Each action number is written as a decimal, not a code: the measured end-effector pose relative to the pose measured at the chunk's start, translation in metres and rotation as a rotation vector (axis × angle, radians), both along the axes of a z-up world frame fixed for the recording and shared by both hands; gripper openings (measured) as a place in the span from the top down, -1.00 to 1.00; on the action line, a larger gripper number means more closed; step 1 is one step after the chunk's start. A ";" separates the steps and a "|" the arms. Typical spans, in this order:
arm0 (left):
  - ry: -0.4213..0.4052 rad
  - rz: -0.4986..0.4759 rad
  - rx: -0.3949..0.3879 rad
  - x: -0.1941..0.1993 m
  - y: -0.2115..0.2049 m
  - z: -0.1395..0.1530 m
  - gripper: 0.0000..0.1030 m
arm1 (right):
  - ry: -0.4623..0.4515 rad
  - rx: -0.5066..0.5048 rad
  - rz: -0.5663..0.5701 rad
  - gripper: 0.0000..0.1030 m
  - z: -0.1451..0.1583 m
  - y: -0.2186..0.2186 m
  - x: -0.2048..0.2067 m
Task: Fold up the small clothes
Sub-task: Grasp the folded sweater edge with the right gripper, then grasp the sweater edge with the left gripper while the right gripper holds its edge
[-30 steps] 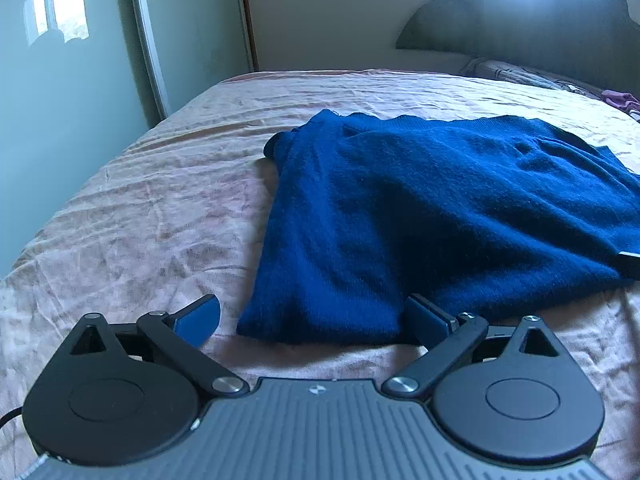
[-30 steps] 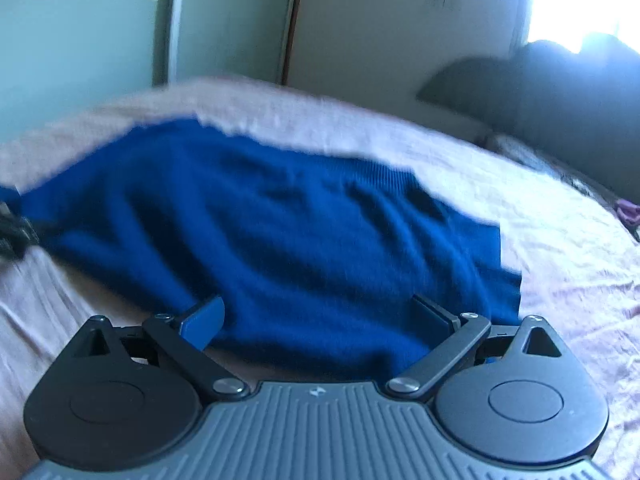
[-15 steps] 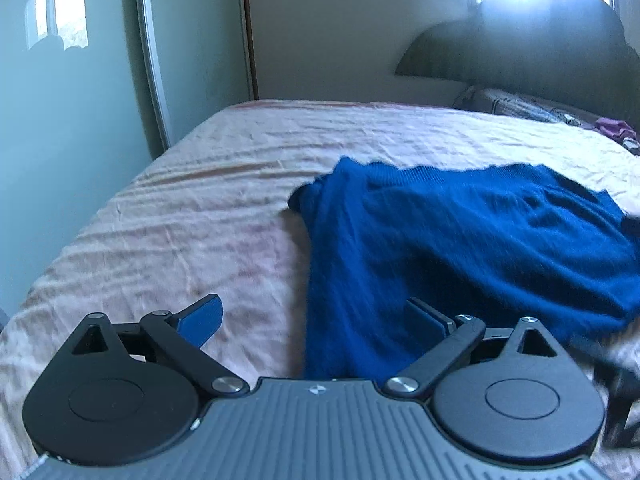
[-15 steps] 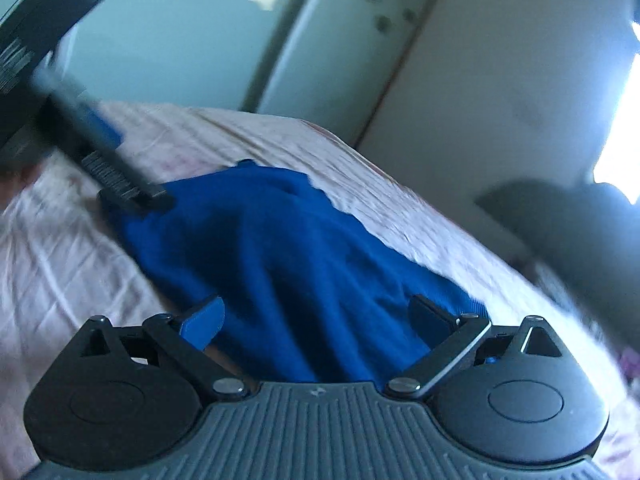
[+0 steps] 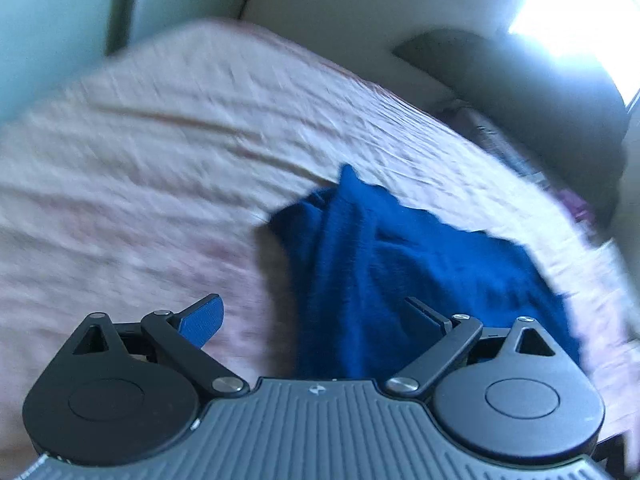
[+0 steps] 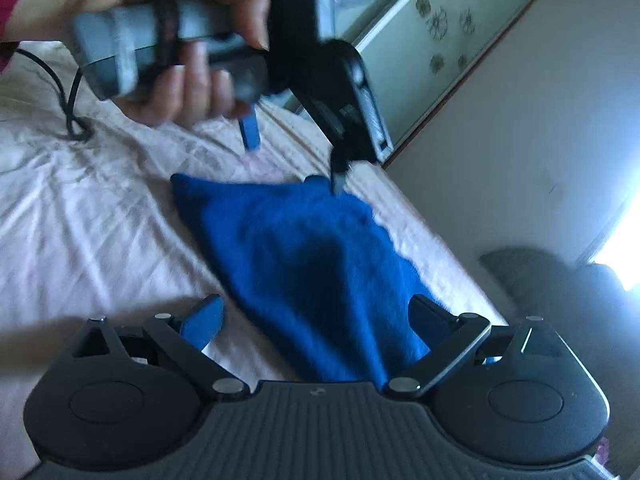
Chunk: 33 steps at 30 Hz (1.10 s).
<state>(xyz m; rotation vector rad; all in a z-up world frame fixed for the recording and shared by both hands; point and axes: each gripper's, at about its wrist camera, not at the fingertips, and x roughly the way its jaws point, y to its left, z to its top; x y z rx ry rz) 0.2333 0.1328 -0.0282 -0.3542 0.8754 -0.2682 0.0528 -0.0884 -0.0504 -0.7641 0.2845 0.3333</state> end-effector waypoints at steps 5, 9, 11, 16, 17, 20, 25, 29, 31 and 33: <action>0.045 -0.031 -0.129 0.026 -0.002 -0.015 -0.88 | -0.055 -0.032 -0.019 -0.91 0.000 0.019 0.026; 0.068 -0.084 -0.234 0.052 -0.002 -0.021 -0.90 | -0.070 -0.034 -0.002 -0.90 0.001 0.031 0.045; 0.065 -0.100 -0.259 0.065 -0.002 -0.022 -0.91 | -0.071 -0.033 0.013 -0.71 0.002 0.035 0.049; 0.052 -0.131 -0.258 0.083 -0.008 -0.023 -0.84 | -0.047 -0.041 0.087 0.10 -0.004 0.046 0.048; 0.044 -0.137 -0.234 0.083 -0.011 -0.022 -0.80 | -0.052 -0.048 0.096 0.17 -0.007 0.047 0.045; 0.014 -0.141 -0.138 0.081 -0.020 -0.017 -0.48 | -0.045 -0.072 0.123 0.58 -0.009 0.050 0.040; 0.029 -0.121 -0.080 0.081 -0.017 -0.020 0.70 | -0.055 -0.086 0.167 0.85 -0.017 0.054 0.029; 0.022 -0.100 -0.064 0.076 -0.021 -0.016 0.74 | -0.058 -0.028 0.175 0.87 -0.008 0.042 0.029; -0.002 -0.101 -0.017 0.071 -0.030 -0.010 0.75 | -0.068 0.002 0.171 0.87 -0.001 0.035 0.029; -0.024 -0.100 0.025 0.065 -0.038 -0.001 0.75 | -0.076 0.031 0.164 0.87 0.007 0.025 0.027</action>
